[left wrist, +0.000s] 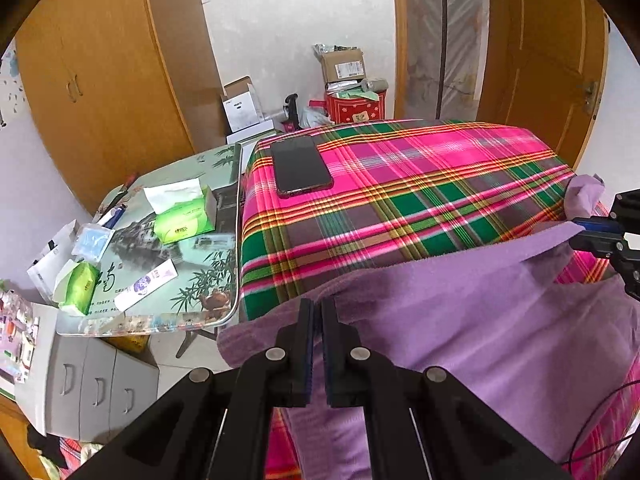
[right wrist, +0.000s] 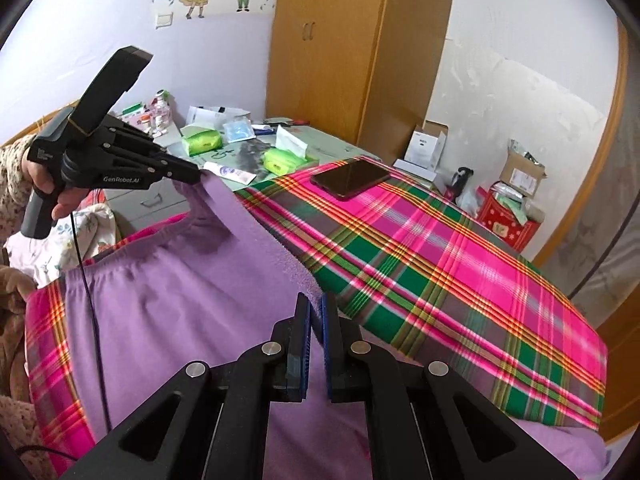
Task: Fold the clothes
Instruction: 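Lift the purple garment by its waistband with both grippers, unfolding it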
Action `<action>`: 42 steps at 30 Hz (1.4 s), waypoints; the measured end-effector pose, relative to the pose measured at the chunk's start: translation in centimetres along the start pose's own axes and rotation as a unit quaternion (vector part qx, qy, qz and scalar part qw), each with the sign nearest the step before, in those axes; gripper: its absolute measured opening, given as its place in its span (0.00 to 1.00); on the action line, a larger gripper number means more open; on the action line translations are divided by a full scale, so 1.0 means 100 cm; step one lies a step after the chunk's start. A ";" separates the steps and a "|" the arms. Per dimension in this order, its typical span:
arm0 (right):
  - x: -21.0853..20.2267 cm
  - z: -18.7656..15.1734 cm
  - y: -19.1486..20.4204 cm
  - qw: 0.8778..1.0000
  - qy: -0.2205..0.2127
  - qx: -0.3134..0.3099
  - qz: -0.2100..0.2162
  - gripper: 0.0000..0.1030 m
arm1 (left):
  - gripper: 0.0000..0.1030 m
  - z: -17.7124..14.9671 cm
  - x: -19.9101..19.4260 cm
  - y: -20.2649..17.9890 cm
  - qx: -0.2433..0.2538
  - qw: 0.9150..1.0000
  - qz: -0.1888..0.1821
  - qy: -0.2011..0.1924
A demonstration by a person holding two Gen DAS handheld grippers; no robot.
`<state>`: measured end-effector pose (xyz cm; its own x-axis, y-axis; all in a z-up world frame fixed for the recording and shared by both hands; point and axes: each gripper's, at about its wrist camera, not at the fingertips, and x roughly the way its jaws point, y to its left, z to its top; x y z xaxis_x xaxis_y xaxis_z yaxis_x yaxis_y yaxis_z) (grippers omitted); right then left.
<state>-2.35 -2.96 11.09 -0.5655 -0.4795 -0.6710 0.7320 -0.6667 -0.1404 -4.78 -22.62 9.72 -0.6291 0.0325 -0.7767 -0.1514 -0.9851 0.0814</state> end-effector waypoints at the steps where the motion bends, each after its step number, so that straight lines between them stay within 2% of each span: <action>1: -0.003 -0.001 0.003 1.000 0.000 -0.001 0.000 0.05 | 0.04 -0.003 -0.003 0.000 -0.001 1.000 0.000 -0.001; 23: -0.060 -0.031 0.074 1.000 -0.013 -0.019 0.011 0.05 | 0.04 -0.069 -0.066 -0.010 0.013 1.000 0.009 -0.015; 42: -0.081 -0.074 0.115 0.999 -0.001 -0.015 0.030 0.05 | 0.04 -0.129 -0.086 -0.025 0.005 1.000 -0.002 -0.016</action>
<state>13.48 -2.57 9.52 -0.5200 -0.5194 -0.6781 0.7764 -0.6183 -0.1218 10.85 -22.57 8.20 -0.6524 0.0415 -0.7567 -0.1614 -0.9832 0.0853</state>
